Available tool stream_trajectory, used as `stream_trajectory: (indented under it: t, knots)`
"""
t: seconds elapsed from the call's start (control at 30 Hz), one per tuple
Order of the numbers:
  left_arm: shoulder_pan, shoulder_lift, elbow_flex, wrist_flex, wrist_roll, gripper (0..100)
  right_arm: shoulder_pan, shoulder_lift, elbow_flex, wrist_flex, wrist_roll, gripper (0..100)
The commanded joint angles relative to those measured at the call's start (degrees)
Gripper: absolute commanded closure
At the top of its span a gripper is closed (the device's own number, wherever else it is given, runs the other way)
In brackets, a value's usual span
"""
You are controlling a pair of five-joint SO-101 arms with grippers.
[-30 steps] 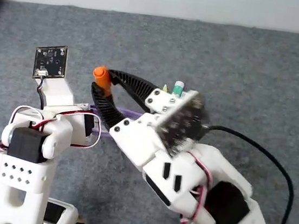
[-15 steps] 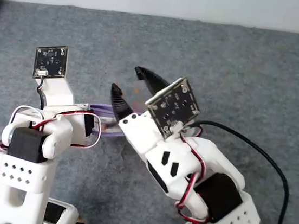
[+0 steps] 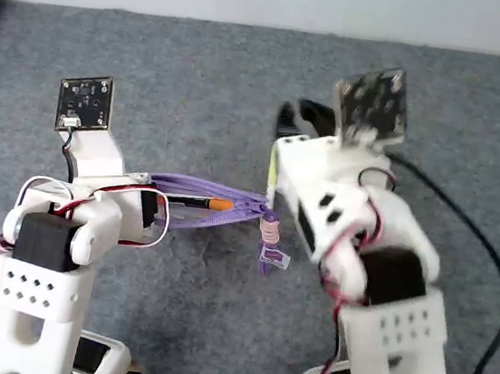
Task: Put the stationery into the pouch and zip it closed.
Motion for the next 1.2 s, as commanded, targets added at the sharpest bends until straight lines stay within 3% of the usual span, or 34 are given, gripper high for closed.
stream_trajectory:
  t: [0.0, 0.23, 0.47, 0.83, 1.17]
  knots:
    - [0.2, 0.8, 0.2, -0.8, 0.7, 99, 3.8, 8.4, -2.5, 6.0, -4.3, 94.4]
    - [0.2, 0.8, 0.2, -0.7, 0.7, 99, 7.7, 28.8, -13.4, 12.8, -10.1, 94.0]
    - [0.3, 0.8, 0.2, -0.7, 0.7, 99, 7.5, 51.3, -33.6, 24.7, -14.3, 78.6]
    - [0.3, 0.8, 0.2, -0.7, 0.7, 99, 7.3, 82.7, -70.1, 35.8, -15.8, 78.6]
    - [0.2, 1.0, 0.2, -0.7, 0.7, 99, 4.2, 99.9, -94.4, 40.2, -16.5, 78.6]
